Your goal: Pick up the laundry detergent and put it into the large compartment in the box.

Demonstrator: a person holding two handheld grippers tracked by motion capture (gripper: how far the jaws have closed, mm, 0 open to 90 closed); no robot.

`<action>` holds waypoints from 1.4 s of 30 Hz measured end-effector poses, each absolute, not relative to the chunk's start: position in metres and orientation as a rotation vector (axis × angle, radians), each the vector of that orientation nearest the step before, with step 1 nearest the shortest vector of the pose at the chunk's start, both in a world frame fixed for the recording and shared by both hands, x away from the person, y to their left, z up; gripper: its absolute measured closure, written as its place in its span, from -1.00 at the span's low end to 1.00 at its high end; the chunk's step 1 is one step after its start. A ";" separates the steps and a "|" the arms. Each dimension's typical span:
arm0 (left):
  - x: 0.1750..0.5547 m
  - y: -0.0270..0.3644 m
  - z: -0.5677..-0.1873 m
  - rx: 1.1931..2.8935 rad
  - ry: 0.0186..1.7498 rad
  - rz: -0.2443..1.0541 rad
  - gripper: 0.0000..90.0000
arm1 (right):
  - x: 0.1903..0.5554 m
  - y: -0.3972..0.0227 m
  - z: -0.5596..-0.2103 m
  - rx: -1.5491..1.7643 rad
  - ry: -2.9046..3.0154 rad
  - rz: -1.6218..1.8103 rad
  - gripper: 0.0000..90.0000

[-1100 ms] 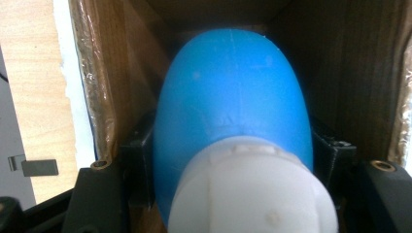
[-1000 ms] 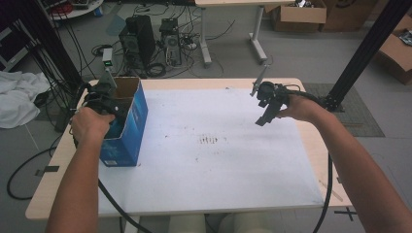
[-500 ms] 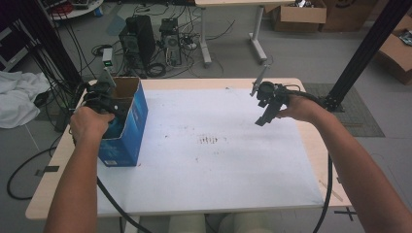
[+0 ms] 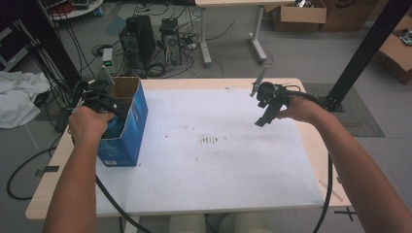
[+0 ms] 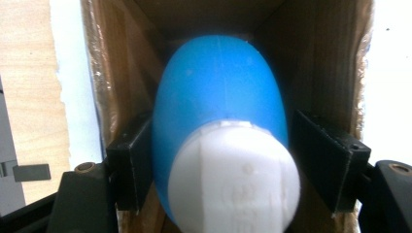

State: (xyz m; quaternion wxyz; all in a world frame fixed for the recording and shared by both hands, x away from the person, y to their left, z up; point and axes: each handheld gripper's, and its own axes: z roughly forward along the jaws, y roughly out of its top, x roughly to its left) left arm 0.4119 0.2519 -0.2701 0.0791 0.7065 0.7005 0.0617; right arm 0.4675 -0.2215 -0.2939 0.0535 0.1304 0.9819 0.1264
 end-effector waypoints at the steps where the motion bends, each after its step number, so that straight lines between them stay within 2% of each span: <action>1: 0.411 0.252 -0.268 2.110 2.091 0.191 -0.37 | 0.467 -0.221 -0.294 0.394 2.983 0.386 -0.58; 19: 0.407 0.253 -0.250 2.105 2.078 0.243 -0.43 | 0.464 -0.222 -0.291 0.389 2.978 0.395 -0.58; 28: 0.406 0.251 -0.230 2.111 2.067 0.296 -0.54 | 0.462 -0.225 -0.288 0.397 2.973 0.402 -0.58; 42: 0.406 0.223 -0.203 2.181 1.912 0.319 -0.60 | 0.458 -0.227 -0.285 0.408 2.968 0.398 -0.58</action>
